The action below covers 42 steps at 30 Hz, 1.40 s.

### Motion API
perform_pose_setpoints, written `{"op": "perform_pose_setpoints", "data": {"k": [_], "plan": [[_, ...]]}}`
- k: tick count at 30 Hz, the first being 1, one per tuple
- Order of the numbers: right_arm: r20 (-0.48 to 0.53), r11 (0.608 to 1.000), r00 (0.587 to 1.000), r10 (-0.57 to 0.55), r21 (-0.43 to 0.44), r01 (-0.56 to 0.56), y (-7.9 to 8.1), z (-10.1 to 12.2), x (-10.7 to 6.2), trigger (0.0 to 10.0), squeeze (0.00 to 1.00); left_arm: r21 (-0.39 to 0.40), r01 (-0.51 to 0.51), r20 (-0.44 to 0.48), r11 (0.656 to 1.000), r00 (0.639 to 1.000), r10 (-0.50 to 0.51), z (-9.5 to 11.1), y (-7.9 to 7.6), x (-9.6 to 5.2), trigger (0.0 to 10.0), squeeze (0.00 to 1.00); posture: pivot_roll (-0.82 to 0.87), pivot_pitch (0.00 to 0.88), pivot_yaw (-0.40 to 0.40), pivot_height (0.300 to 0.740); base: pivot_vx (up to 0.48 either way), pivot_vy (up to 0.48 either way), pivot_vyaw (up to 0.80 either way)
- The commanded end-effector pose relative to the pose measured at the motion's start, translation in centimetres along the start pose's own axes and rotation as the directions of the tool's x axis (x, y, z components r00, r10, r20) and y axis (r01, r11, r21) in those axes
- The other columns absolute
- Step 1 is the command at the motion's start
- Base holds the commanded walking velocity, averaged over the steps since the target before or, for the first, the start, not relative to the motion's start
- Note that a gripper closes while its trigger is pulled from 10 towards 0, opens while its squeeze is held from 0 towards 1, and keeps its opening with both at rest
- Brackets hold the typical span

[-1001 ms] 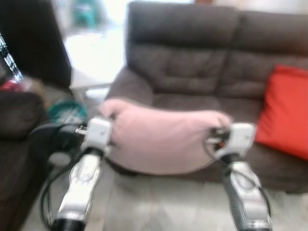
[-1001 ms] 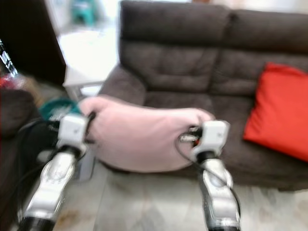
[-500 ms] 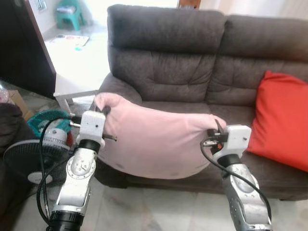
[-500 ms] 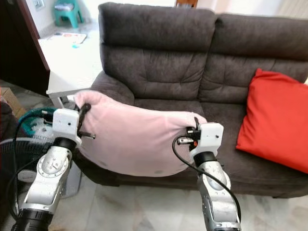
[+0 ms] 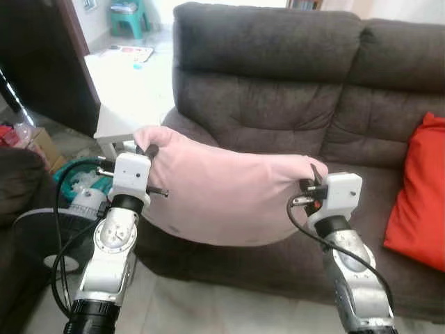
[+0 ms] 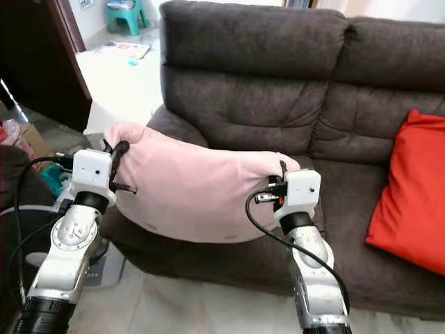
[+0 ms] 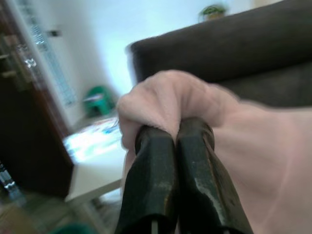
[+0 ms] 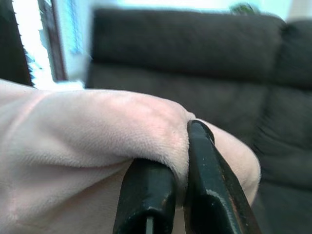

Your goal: Move the pillow to the sofa from floor

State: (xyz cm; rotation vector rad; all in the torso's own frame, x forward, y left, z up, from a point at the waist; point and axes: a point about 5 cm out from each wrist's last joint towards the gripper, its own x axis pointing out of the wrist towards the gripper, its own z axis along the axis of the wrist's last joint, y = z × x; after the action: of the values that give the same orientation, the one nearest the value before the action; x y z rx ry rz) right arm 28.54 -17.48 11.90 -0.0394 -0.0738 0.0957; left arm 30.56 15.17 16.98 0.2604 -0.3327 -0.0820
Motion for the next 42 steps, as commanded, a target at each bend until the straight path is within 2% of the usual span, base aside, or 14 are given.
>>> {"op": "perform_pose_setpoints", "data": {"k": [1, 10, 14, 19, 20, 42], "plan": [[0.082, 1.0, 0.997, -0.002, -0.001, 0.002, 0.14, 1.76, 0.53, 10.0, 0.0, 0.012, -0.017, 0.056, 1.0, 0.998, 0.016, 1.25, 0.68, 0.54, 10.0, 0.0, 0.09, 0.02, -0.028, 0.74, 0.315, 0.0, 0.0], [0.086, 1.0, 0.996, 0.0, -0.004, 0.0, 0.18, 1.84, 0.67, 10.0, 0.0, 0.007, -0.009, 0.06, 1.0, 0.998, 0.008, 1.38, 0.56, 0.61, 10.0, 0.0, 0.09, 0.018, -0.026, 0.74, 0.313, 0.0, 0.0], [0.076, 0.999, 0.997, 0.014, -0.036, -0.011, 0.34, 1.71, 0.74, 10.0, 0.0, 0.006, -0.002, 0.058, 1.0, 0.998, 0.002, 1.32, 0.49, 0.61, 10.0, 0.0, 0.09, 0.016, -0.025, 0.74, 0.311, 0.0, 0.0], [0.077, 0.999, 0.997, 0.019, -0.04, -0.016, 0.38, 1.71, 0.79, 10.0, 0.0, 0.004, 0.002, 0.055, 1.0, 0.998, -0.002, 1.26, 0.43, 0.63, 10.0, 0.0, 0.09, 0.013, -0.025, 0.74, 0.313, 0.0, 0.74], [0.068, 1.0, 0.998, 0.009, -0.018, -0.008, 0.38, 1.51, 0.84, 10.0, 0.0, 0.003, 0.003, 0.054, 1.0, 0.999, -0.003, 1.24, 0.41, 0.63, 10.0, 0.0, 0.09, 0.011, -0.025, 0.74, 0.311, 0.0, 0.0], [0.057, 0.999, 0.998, 0.027, -0.043, -0.025, 0.38, 1.39, 0.83, 10.0, 0.0, -0.004, 0.018, 0.049, 1.0, 0.999, -0.018, 1.21, 0.09, 0.6, 10.0, 0.0, 0.08, 0.017, -0.026, 0.74, 0.312, 0.0, 0.0]]}}
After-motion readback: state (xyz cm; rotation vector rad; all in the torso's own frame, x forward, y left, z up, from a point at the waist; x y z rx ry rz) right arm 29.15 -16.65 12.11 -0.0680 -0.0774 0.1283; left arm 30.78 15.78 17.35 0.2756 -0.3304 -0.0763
